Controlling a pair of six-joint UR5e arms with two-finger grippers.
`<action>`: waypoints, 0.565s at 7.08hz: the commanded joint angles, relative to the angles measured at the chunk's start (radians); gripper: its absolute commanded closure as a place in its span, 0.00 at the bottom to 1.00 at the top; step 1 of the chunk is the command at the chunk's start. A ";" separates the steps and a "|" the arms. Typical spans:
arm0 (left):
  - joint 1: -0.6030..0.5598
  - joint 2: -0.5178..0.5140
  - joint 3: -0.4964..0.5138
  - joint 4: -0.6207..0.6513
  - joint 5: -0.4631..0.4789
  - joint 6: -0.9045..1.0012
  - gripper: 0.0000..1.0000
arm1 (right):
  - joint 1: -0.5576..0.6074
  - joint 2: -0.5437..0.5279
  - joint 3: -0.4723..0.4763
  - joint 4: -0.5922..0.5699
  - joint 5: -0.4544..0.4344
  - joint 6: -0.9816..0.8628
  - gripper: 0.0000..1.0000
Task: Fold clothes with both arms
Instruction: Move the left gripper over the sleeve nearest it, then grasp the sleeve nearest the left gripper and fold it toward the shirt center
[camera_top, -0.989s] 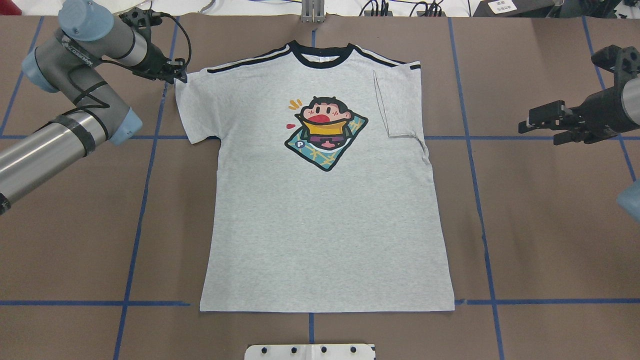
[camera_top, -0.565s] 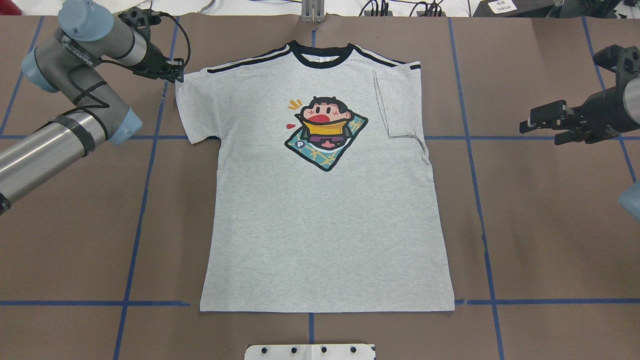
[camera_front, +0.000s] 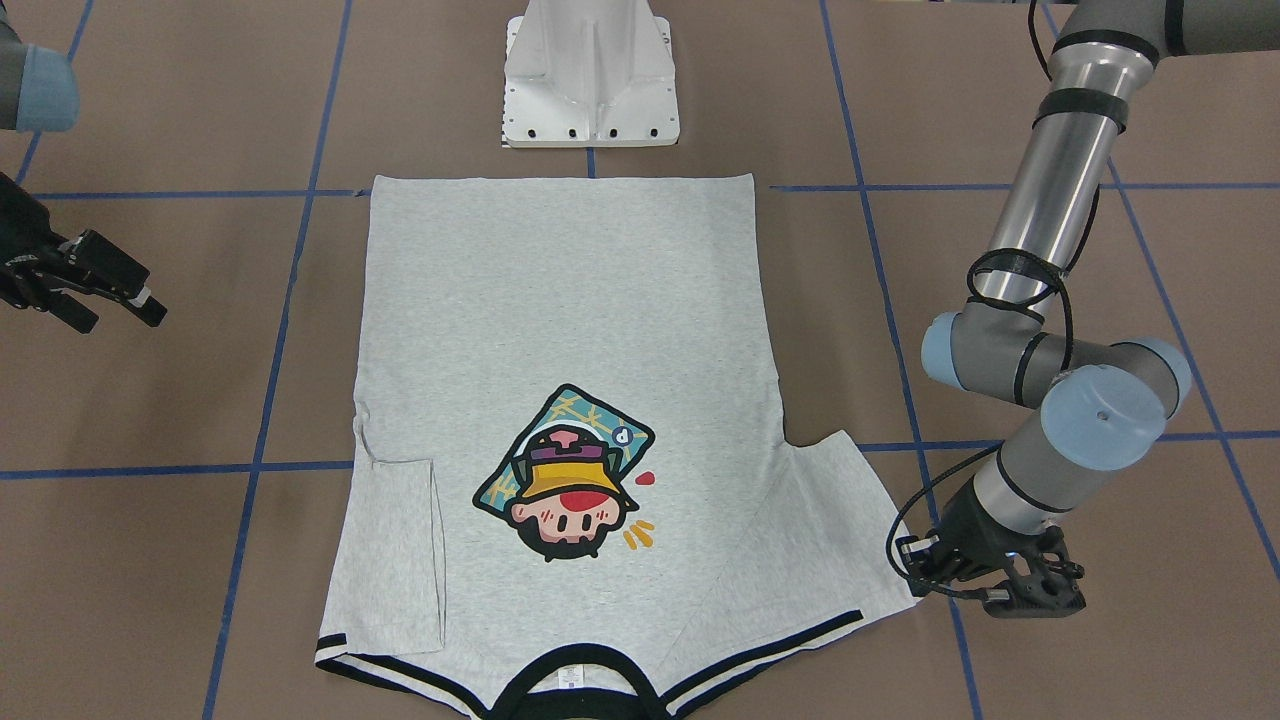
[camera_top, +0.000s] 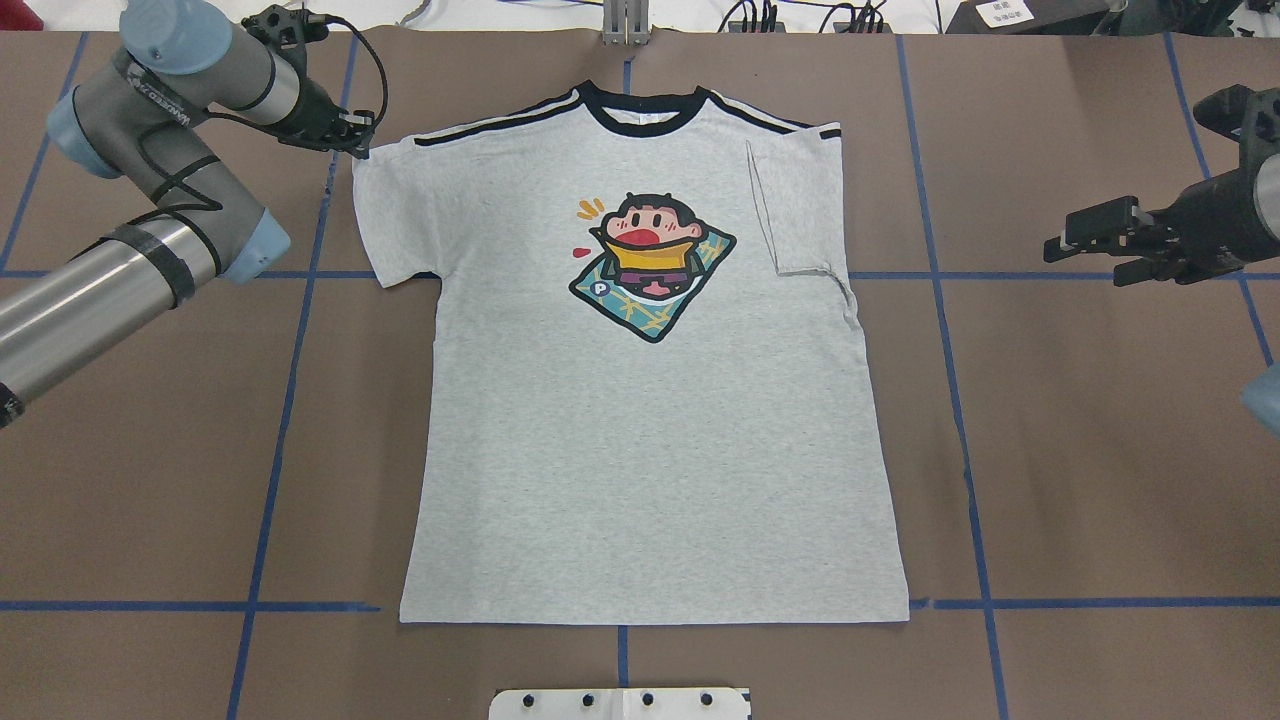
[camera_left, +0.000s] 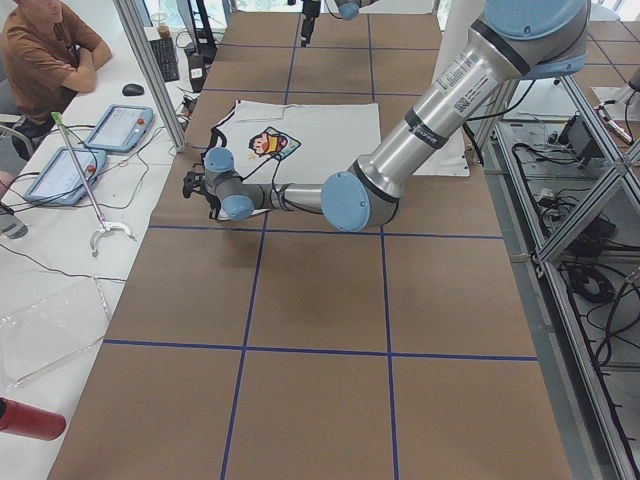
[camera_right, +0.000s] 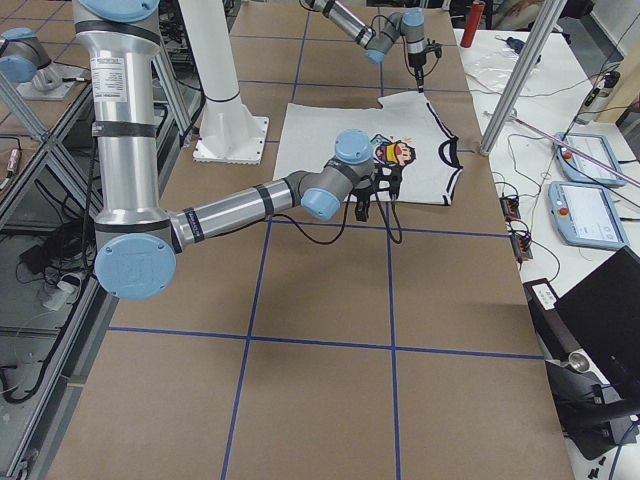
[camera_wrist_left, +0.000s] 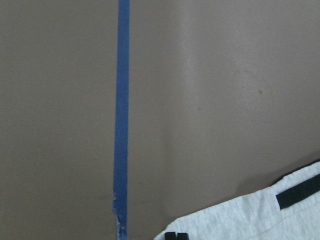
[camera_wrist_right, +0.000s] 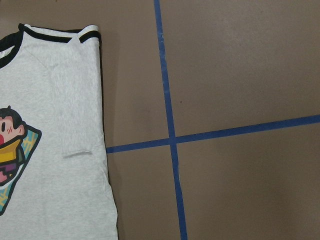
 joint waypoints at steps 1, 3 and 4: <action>0.008 -0.030 -0.161 0.146 -0.003 -0.089 1.00 | 0.010 -0.001 0.003 0.000 0.002 -0.001 0.00; 0.155 -0.137 -0.155 0.166 0.078 -0.259 1.00 | 0.016 0.001 -0.005 0.000 -0.004 -0.002 0.00; 0.186 -0.148 -0.144 0.165 0.149 -0.264 1.00 | 0.016 0.002 -0.008 -0.003 -0.006 -0.004 0.00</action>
